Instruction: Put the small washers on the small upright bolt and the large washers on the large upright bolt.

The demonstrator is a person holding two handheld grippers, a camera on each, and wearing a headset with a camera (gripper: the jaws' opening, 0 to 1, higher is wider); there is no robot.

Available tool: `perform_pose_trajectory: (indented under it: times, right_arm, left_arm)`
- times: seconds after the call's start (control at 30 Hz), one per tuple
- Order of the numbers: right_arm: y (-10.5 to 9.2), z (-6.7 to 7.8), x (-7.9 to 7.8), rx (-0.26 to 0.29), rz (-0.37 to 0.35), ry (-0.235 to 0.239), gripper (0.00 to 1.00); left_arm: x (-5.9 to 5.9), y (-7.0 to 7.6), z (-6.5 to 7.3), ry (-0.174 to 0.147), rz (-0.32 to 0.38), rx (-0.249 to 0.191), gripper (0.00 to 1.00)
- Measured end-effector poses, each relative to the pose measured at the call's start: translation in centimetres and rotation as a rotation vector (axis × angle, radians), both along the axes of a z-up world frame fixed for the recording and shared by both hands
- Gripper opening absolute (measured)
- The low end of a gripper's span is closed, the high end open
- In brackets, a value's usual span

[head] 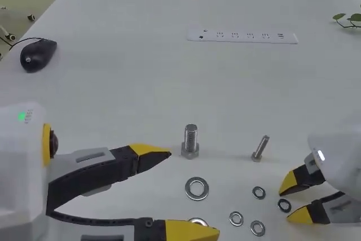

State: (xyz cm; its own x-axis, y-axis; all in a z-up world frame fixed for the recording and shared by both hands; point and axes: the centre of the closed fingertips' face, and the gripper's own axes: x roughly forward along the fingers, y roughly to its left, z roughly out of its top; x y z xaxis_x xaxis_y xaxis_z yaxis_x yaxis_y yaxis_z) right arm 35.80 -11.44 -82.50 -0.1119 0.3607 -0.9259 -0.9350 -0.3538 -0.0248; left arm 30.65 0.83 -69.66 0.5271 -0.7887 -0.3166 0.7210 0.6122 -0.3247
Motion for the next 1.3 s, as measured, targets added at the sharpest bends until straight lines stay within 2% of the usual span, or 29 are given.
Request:
perform_pose_trajectory:
  times: [0.13,0.77,1.2,1.3]
  right_arm:
    - [0.0,-0.04,0.09,-0.012,0.015,-0.013,0.17]
    - [0.19,-0.08,0.2,-0.023,0.026,-0.011,0.14]
    - [0.24,0.06,0.41,-0.023,-0.032,0.006,0.12]
    - [0.55,0.68,0.23,-0.011,-0.038,0.021,0.12]
  left_arm:
    - [-0.07,-0.04,-0.02,0.0,-0.002,0.001,0.64]
    - [-0.3,-0.02,-0.05,-0.001,0.003,0.005,0.64]
    - [-0.48,0.22,-0.16,0.001,0.013,0.008,0.64]
    - [-0.52,0.39,-0.16,0.001,0.018,0.009,0.64]
